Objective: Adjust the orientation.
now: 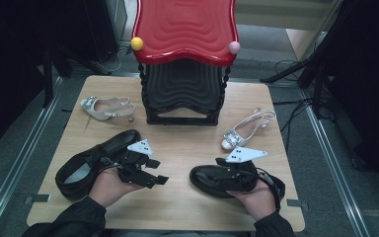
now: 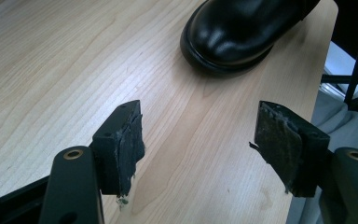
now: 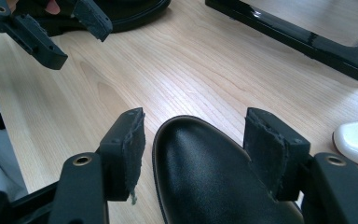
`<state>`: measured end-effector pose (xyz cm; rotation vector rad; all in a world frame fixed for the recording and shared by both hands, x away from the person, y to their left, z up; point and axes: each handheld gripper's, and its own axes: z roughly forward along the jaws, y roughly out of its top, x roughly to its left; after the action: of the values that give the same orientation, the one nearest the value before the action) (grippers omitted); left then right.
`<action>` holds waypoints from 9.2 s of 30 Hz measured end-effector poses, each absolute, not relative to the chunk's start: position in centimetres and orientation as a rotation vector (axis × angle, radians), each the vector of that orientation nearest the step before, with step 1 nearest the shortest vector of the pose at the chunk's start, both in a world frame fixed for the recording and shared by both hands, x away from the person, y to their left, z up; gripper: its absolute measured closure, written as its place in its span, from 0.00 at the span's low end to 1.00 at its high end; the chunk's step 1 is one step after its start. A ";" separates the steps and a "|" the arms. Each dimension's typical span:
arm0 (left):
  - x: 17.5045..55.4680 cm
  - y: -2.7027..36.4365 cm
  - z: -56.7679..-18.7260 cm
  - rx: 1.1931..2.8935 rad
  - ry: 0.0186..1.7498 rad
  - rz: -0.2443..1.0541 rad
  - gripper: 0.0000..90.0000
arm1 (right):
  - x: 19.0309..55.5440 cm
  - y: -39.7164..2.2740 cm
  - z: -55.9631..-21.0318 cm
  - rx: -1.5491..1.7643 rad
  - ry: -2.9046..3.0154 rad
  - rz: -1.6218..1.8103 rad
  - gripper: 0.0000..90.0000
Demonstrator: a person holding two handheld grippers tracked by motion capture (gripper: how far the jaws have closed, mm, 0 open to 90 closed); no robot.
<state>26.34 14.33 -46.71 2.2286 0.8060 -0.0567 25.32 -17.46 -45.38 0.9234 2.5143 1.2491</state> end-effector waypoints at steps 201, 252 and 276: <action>29.6 21.4 -42.4 2.195 1.022 0.071 0.87 | 24.3 -18.4 -45.8 1.067 2.516 1.271 0.46; 29.2 24.6 -47.3 2.155 1.135 -0.033 0.95 | 30.0 -6.7 -49.7 1.129 2.619 1.236 1.00; 27.0 21.8 -47.2 2.197 1.058 -0.086 0.95 | 31.3 -7.3 -49.3 1.196 2.588 1.228 1.00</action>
<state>27.02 21.82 -47.20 2.1970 1.0579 -0.0855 31.30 -7.25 -49.29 1.1961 2.5885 1.2284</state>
